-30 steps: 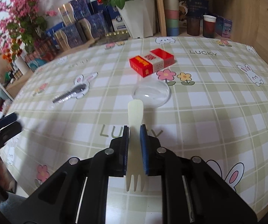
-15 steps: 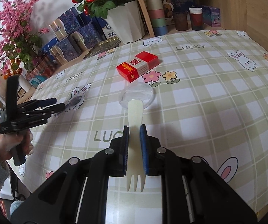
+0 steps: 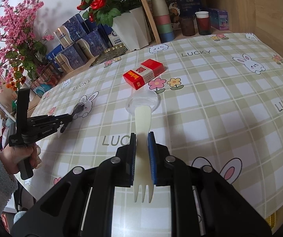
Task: Collect trash
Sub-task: 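Grasp the wrapped black plastic spoon with the left tool while the right tool holds the fork, then carry the white fork over the bin and open the right tool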
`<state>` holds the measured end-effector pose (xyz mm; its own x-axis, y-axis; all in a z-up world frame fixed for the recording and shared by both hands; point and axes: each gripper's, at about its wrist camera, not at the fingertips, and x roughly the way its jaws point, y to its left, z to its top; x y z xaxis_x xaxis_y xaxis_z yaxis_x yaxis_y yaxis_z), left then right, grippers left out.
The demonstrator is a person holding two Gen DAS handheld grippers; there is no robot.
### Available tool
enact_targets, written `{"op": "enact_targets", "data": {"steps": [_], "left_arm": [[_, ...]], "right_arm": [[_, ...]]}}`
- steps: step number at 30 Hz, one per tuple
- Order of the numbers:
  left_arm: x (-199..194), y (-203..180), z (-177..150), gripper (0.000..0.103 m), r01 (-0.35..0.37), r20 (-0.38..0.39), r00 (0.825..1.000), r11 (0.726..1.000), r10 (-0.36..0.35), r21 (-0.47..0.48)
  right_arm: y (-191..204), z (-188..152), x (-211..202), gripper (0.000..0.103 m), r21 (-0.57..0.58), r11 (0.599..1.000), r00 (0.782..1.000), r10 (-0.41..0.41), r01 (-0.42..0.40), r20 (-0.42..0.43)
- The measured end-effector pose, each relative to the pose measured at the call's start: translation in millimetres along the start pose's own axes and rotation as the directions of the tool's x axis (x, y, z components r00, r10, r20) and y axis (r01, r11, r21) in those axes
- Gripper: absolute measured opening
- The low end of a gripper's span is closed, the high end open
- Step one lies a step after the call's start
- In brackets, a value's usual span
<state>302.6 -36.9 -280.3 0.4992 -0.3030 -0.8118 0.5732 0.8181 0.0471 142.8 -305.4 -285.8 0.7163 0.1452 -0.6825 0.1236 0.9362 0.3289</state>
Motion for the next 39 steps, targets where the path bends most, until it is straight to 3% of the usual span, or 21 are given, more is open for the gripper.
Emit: {"op": "enact_targets", "data": {"steps": [21, 39], "left_arm": [[-122.1, -53.4, -55.4, 0.010, 0.061, 0.111, 0.993, 0.995, -0.051, -0.084], [-184.6, -109.4, -117.4, 0.010, 0.130, 0.172, 0.979, 0.987, -0.112, -0.098]], "right_arm": [[18.8, -47.1, -56.7, 0.016, -0.029, 0.999, 1.000, 0.025, -0.025, 0.000], [29.9, -102.4, -88.5, 0.016, -0.090, 0.995, 0.998, 0.043, -0.047, -0.053]]}}
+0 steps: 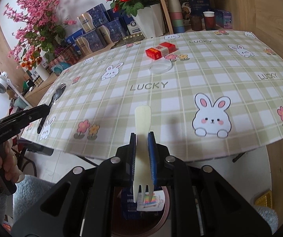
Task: Collect trash
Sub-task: 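Carry the white fork over the bin and open the right tool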
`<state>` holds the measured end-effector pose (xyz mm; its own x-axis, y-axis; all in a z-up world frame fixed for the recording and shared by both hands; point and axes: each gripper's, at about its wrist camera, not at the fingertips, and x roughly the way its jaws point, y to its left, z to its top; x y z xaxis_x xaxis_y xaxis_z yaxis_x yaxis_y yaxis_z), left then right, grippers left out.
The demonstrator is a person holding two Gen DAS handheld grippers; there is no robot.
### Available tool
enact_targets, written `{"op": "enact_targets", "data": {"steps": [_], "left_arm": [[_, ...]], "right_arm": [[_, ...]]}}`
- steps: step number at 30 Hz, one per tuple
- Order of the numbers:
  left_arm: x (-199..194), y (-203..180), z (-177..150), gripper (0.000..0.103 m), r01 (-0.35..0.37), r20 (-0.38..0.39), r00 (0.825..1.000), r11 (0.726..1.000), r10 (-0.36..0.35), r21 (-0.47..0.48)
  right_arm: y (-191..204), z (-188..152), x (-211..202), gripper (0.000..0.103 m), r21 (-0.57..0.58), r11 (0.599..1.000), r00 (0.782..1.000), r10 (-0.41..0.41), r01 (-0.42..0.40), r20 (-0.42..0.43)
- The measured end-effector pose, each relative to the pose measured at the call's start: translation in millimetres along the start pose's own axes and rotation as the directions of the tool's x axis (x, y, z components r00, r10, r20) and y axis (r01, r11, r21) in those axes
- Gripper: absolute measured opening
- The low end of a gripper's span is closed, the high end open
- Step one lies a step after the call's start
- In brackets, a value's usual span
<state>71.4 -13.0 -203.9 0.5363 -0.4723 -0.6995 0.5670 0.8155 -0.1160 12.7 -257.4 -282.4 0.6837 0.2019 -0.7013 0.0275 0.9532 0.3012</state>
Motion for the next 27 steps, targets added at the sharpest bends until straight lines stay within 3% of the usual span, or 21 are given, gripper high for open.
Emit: {"op": "enact_targets", "data": {"steps": [6, 12, 19, 27], "left_arm": [[-10.7, -9.5, -19.9, 0.010, 0.017, 0.003, 1.000, 1.000, -0.017, -0.022], [-18.1, -17.7, -41.1, 0.010, 0.026, -0.007, 1.000, 0.999, -0.026, -0.040], [-20.8, -22.5, -64.8, 0.010, 0.023, -0.031, 0.999, 0.998, -0.025, -0.052], [-16.5, -20.2, -84.8, 0.010, 0.018, -0.063, 0.998, 0.997, -0.023, -0.069]], "right_arm": [[4.9, -23.5, 3.8, 0.016, -0.017, 1.000, 0.999, 0.014, -0.015, -0.049], [9.5, -52.7, 23.7, 0.016, -0.035, 0.998, 0.987, 0.039, -0.045, -0.155], [15.5, -82.9, 68.5, 0.016, -0.032, 0.997, 0.946, 0.056, -0.070, -0.318], [29.7, -112.0, 107.8, 0.016, -0.108, 0.992, 0.894, 0.010, -0.065, -0.448]]}}
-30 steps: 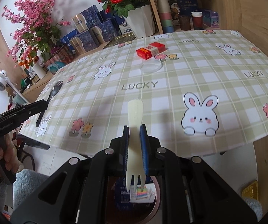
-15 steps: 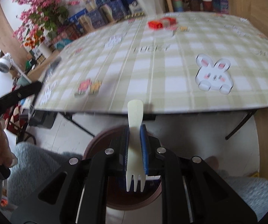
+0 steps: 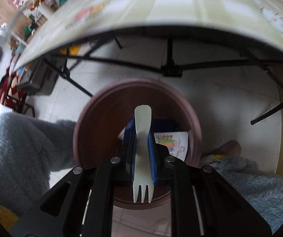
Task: Collect trash
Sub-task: 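Carry the white fork over the bin and open the right tool, then lower the black spoon into the bin and open the left tool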
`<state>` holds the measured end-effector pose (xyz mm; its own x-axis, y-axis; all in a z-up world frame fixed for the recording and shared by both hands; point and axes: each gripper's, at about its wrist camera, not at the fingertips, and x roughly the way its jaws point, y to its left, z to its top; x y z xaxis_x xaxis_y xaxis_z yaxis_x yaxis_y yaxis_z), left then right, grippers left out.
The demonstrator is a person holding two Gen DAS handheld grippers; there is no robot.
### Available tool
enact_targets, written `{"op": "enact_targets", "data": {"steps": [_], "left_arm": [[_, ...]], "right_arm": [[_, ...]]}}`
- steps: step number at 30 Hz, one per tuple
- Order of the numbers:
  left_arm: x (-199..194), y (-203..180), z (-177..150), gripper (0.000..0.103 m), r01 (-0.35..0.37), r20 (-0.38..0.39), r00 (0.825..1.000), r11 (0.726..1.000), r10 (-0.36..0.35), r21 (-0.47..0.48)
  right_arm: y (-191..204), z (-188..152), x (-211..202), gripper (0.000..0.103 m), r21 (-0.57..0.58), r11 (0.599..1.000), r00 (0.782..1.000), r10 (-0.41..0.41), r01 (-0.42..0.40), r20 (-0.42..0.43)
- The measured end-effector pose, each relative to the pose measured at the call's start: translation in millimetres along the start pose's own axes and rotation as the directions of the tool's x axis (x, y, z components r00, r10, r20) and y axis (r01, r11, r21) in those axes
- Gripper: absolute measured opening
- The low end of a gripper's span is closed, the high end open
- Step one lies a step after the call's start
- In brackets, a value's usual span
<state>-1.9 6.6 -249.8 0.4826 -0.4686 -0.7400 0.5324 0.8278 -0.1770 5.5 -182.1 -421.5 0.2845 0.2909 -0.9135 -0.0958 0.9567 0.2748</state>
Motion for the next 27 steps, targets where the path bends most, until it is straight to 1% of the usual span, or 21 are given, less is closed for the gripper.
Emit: {"op": "enact_targets", "data": {"steps": [4, 6, 7, 9, 10, 11, 12, 13, 14, 15, 17, 19, 23, 27], "left_arm": [[5.0, 2.0, -5.1, 0.010, -0.003, -0.016, 1.000, 1.000, 0.003, -0.001], [8.1, 2.9, -7.7, 0.010, -0.003, -0.027, 1.000, 1.000, 0.003, -0.005], [8.8, 2.9, -8.6, 0.010, -0.004, -0.030, 1.000, 1.000, 0.004, -0.005], [10.0, 2.9, -10.7, 0.010, -0.005, -0.035, 0.999, 1.000, 0.005, -0.001], [10.6, 2.7, -11.4, 0.010, -0.005, -0.036, 0.999, 1.000, 0.005, 0.000], [11.7, 2.6, -12.8, 0.010, -0.006, -0.040, 0.999, 1.000, 0.006, 0.002], [12.6, 2.6, -13.4, 0.010, -0.006, -0.042, 0.999, 1.000, 0.006, 0.001], [14.0, 2.9, -14.2, 0.010, -0.006, -0.046, 0.999, 1.000, 0.006, 0.000], [15.0, 2.8, -15.5, 0.010, -0.006, -0.050, 0.999, 1.000, 0.006, 0.000], [16.5, 2.9, -17.3, 0.010, -0.008, -0.055, 0.998, 1.000, 0.008, 0.000], [20.9, 3.5, -21.3, 0.010, -0.014, -0.069, 0.998, 1.000, 0.014, 0.004], [25.9, 4.5, -25.0, 0.010, -0.020, -0.084, 0.996, 1.000, 0.020, 0.006], [36.2, 5.1, -34.2, 0.010, -0.027, -0.115, 0.993, 1.000, 0.027, 0.007], [49.0, 3.5, -42.0, 0.009, -0.029, -0.150, 0.988, 0.999, 0.032, 0.019]], "right_arm": [[3.9, -1.1, 15.7, 0.016, -0.029, 0.999, 0.998, -0.014, 0.012, -0.055], [5.2, -0.3, 14.2, 0.018, -0.041, 0.999, 0.998, -0.016, 0.014, -0.053], [5.8, -0.2, 10.4, 0.022, -0.043, 0.999, 0.999, -0.011, 0.010, -0.039], [6.1, 0.4, 6.0, 0.032, -0.041, 0.999, 1.000, -0.004, 0.003, -0.019], [6.1, 0.9, 3.3, 0.041, -0.041, 0.999, 1.000, -0.005, 0.004, -0.008], [7.0, 1.3, -0.7, 0.047, -0.045, 0.999, 1.000, -0.011, 0.011, 0.007], [7.5, 2.2, -4.4, 0.050, -0.049, 0.999, 1.000, -0.014, 0.015, 0.019], [8.0, 3.0, -8.8, 0.055, -0.054, 0.998, 0.999, -0.018, 0.020, 0.034], [9.1, 4.4, -15.7, 0.064, -0.059, 0.998, 0.998, -0.026, 0.030, 0.058], [9.9, 5.2, -22.1, 0.068, -0.062, 0.997, 0.996, -0.033, 0.038, 0.080], [10.0, 7.3, -36.4, 0.081, -0.065, 0.996, 0.991, -0.048, 0.057, 0.129], [8.6, 9.3, -52.1, 0.089, -0.056, 0.995, 0.981, -0.065, 0.077, 0.184], [1.7, 11.4, -79.4, 0.094, -0.026, 0.994, 0.959, -0.091, 0.102, 0.269], [-8.1, 14.5, -100.5, 0.094, 0.024, 0.994, 0.937, -0.108, 0.106, 0.331]]}}
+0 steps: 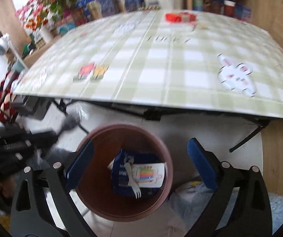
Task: Collect trash
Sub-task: 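Lower the black spoon into the bin and open the left tool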
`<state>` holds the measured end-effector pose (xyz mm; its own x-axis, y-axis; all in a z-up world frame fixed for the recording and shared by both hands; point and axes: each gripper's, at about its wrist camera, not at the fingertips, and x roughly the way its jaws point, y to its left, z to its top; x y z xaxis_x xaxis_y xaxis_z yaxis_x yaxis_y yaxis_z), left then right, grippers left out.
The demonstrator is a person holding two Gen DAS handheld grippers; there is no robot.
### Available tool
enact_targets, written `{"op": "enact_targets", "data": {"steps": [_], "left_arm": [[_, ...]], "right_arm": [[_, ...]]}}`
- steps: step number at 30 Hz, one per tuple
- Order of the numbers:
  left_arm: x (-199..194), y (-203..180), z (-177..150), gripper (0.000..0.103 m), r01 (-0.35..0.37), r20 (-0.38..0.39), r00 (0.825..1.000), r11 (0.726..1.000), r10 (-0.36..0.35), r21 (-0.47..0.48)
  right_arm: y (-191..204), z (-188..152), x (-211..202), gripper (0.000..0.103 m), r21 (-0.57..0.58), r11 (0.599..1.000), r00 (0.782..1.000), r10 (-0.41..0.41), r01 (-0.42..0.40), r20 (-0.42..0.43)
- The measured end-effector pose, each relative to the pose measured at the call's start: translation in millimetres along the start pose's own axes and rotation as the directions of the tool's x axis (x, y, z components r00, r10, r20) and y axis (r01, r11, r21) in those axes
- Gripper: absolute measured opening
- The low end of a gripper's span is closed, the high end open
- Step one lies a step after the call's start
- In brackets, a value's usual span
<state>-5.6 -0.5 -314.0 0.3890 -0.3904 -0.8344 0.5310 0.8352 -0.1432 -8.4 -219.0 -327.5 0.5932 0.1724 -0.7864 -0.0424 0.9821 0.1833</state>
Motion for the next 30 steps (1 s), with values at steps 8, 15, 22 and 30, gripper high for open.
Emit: {"op": "enact_targets", "data": {"steps": [8, 15, 22, 30], "left_arm": [[25.6, -7.4, -6.2, 0.009, -0.007, -0.062, 0.998, 0.999, 0.009, 0.034], [49.4, -5.9, -17.2, 0.009, -0.008, -0.141, 0.990, 0.999, 0.012, 0.033], [67.3, -4.1, -25.6, 0.009, -0.006, -0.204, 0.979, 1.000, 0.010, 0.022], [75.7, -0.3, -30.1, 0.009, 0.005, -0.240, 0.971, 1.000, -0.008, -0.013]], "right_arm": [[-9.0, 13.7, -19.4, 0.096, 0.018, 0.999, 0.996, -0.038, 0.037, 0.085], [-8.5, 15.6, -22.3, 0.096, 0.013, 0.999, 0.994, -0.045, 0.044, 0.096], [-9.8, 14.5, -23.8, 0.096, 0.024, 0.998, 0.994, -0.051, 0.049, 0.094], [-17.4, 11.9, -27.3, 0.096, 0.048, 0.997, 0.993, -0.063, 0.059, 0.096]]}}
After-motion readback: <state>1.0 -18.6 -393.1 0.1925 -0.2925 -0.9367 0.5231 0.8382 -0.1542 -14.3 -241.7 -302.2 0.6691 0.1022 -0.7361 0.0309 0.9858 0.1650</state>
